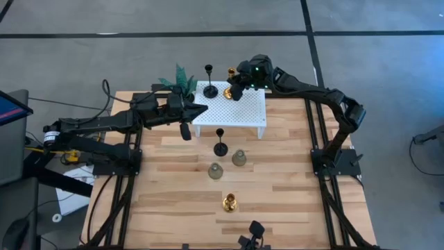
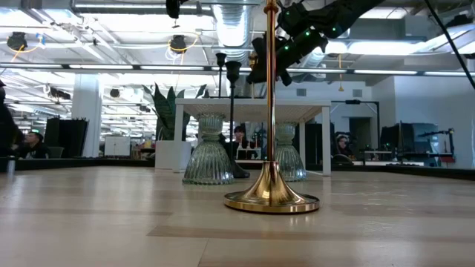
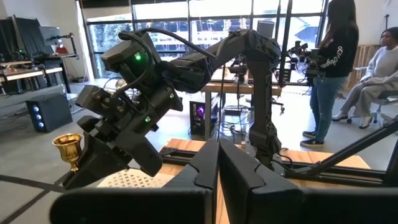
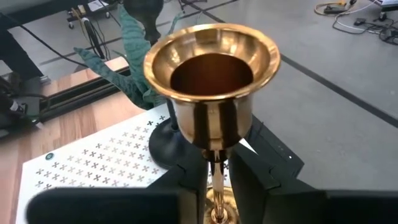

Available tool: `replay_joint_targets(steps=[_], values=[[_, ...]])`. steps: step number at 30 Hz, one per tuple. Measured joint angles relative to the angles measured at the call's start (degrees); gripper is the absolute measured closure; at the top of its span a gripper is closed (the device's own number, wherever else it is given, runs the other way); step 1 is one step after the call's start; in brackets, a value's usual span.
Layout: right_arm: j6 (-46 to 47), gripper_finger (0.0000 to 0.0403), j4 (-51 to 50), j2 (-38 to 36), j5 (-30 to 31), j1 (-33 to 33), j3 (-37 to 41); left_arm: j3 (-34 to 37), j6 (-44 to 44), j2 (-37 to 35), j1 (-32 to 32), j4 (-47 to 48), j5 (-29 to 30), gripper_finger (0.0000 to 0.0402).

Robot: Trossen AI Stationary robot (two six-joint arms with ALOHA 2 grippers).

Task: Pick & Place candle stick holders
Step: Put the top gold candle holder on the shelf, then put the right green glass candle holder on the shelf

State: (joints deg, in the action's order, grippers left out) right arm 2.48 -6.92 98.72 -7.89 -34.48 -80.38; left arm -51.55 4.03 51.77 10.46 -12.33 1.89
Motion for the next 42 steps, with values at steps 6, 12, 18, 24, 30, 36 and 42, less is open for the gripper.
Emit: replay_joint_targets(steps=[6,12,18,24,30,36,42], values=[[-0.01,0.0320,-0.07,0.00,0.92,0.00,0.00,0.00,0.00,0.00,0.00,0.32,0.00,0.0389],[-0.01,0.0285,-0.11,0.00,3.02,0.00,0.00,0.00,0.00,0.00,0.00,0.40,0.00,0.0389],[-0.02,0.0266,-0.37,-0.01,2.24,0.57,0.00,0.00,0.00,0.00,0.00,0.53,0.00,0.0389],[-0.63,0.0264,-0.77,-0.07,1.72,1.14,0.00,0.00,0.00,0.00,0.00,0.58,0.00,0.0389],[-1.54,0.0265,-2.61,-0.07,1.72,1.46,0.00,0.00,0.00,0.00,0.00,0.80,0.00,0.0389],[-2.34,0.0254,-3.81,-0.90,1.76,1.60,-0.02,0.00,0.00,0.00,0.00,0.82,0.00,0.0389],[-3.10,0.0240,-7.43,-4.63,1.73,1.95,0.02,0.00,-0.02,0.00,0.00,0.84,0.00,0.0389]])
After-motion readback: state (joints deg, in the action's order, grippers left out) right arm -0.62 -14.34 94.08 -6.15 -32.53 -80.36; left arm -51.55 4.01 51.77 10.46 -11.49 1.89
